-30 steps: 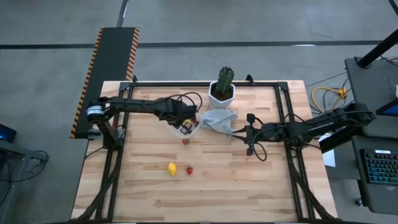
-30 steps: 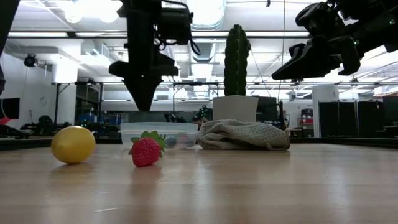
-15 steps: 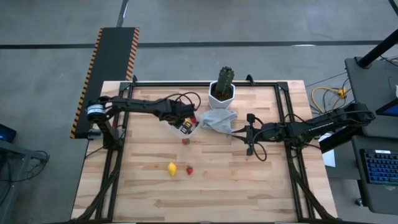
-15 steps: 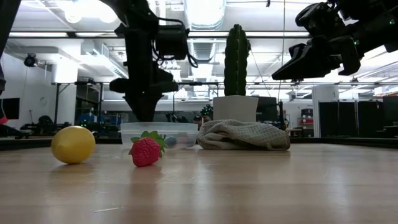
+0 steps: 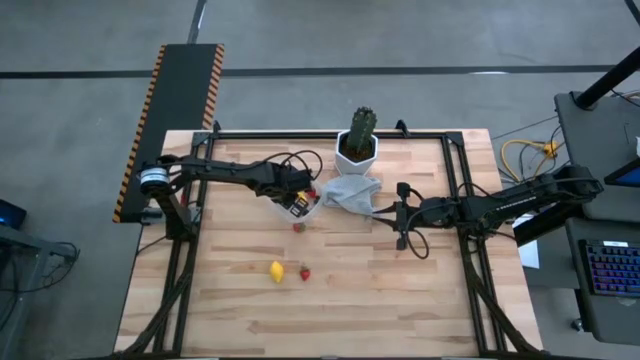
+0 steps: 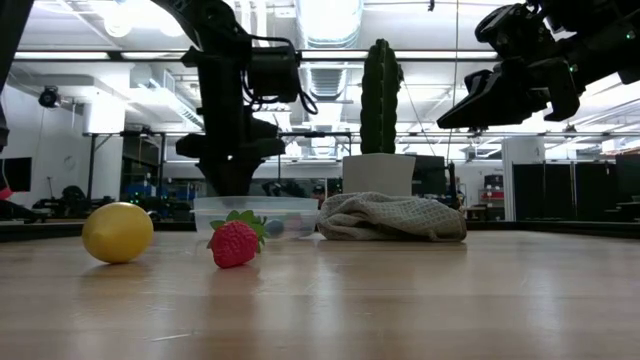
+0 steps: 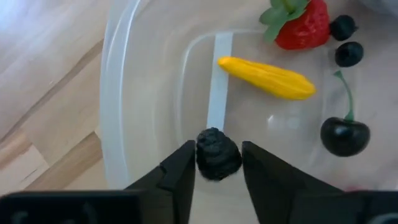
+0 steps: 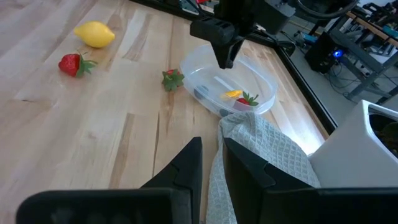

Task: Pick and placing Produce into tupperware
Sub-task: Put the blackberry into the transparent bin, then put the lemon into the transparent bin

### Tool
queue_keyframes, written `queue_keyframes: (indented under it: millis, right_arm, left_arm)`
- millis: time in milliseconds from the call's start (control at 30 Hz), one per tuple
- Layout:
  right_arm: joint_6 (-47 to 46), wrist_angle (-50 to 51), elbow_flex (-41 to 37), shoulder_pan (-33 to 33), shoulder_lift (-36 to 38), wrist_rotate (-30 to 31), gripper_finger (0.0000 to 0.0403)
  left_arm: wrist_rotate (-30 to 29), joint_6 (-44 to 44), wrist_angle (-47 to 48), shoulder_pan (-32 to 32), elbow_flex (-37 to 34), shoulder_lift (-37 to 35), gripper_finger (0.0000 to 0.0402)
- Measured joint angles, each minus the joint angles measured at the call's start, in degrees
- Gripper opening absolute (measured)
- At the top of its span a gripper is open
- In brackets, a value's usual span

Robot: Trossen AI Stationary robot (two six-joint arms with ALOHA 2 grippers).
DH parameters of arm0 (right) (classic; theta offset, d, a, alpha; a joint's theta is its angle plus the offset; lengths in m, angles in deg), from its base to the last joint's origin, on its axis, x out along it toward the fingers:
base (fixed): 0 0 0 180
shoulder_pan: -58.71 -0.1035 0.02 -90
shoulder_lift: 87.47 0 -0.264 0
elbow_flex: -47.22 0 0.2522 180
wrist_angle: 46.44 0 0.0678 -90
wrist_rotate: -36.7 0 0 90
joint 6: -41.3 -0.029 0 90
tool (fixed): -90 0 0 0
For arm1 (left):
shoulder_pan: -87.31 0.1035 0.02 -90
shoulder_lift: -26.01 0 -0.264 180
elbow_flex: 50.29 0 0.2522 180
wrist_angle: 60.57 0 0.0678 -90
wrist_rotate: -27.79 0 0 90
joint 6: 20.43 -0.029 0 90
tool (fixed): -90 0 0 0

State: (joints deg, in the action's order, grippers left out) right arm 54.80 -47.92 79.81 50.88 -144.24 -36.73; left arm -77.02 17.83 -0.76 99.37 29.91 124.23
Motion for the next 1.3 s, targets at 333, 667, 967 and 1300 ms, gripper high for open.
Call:
queue_keyframes:
  millis: [333, 667, 967, 1300]
  right_arm:
    - [0.0, 0.0, 0.0, 0.0, 0.0, 0.0, 0.0057]
    - [-0.4, 0.2, 0.0, 0.0, 0.0, 0.0, 0.0057]
    - [-2.0, 1.7, 0.0, 0.0, 0.0, -0.1, 0.0057]
    - [-4.1, -1.0, 0.0, 0.0, 0.0, -3.1, 0.0057]
  left_arm:
    - [0.2, -2.9, -2.3, 0.0, 0.6, 0.0, 0.0166]
    - [-2.2, -20.1, -17.0, -6.7, 3.1, -9.8, 0.0168]
    - [-8.1, -22.7, -18.4, -20.1, 1.3, -25.0, 0.0168]
    - [-20.4, -19.7, -14.6, -34.2, -0.2, -27.2, 0.0169]
